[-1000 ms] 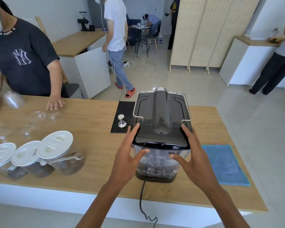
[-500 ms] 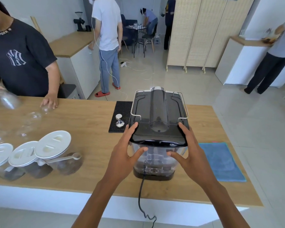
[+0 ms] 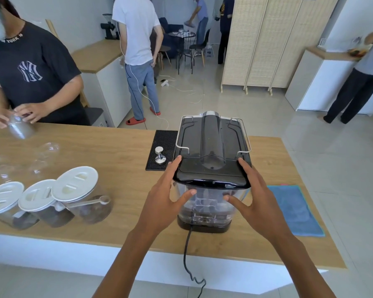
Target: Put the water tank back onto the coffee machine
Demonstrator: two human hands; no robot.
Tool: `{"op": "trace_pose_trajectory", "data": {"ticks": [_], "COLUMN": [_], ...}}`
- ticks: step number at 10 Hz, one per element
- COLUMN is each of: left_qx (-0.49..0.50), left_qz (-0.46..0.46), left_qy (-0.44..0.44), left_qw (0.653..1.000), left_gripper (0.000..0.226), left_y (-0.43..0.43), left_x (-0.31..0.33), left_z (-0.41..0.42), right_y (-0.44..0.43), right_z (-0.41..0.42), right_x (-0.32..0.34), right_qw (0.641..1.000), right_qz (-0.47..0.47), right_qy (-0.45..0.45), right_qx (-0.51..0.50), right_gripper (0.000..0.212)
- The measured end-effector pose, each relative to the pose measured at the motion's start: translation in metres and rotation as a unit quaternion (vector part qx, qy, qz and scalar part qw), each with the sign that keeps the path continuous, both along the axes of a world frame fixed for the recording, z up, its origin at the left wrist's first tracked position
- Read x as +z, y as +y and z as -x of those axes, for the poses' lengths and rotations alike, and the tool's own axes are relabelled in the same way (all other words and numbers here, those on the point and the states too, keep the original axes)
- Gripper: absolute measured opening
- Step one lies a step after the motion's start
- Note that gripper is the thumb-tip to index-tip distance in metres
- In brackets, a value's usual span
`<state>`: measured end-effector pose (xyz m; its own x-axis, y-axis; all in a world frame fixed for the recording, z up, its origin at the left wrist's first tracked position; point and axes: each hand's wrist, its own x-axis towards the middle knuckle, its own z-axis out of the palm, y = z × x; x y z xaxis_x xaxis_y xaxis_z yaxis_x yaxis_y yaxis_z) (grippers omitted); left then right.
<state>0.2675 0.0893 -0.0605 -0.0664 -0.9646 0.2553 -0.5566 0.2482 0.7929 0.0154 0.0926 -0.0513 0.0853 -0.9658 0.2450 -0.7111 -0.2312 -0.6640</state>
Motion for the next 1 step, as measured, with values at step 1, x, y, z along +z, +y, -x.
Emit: {"op": "trace_pose_trajectory", "data": {"ticks": [1], "left_qx": [0.031], "left_qz": [0.011], "left_qy": [-0.044], "left_qw": [0.998], "left_gripper": [0.094], "left_y": [0.0097], "left_x": [-0.0136], "left_z": [-0.0030], "right_y": [0.0051], "right_z": [-0.0015], "right_x": [-0.0043], "right_qw": [0.999], "right_qz": [0.028], "right_qy": [0.002], "right_qx": [-0.036], "right_gripper": [0.095]}}
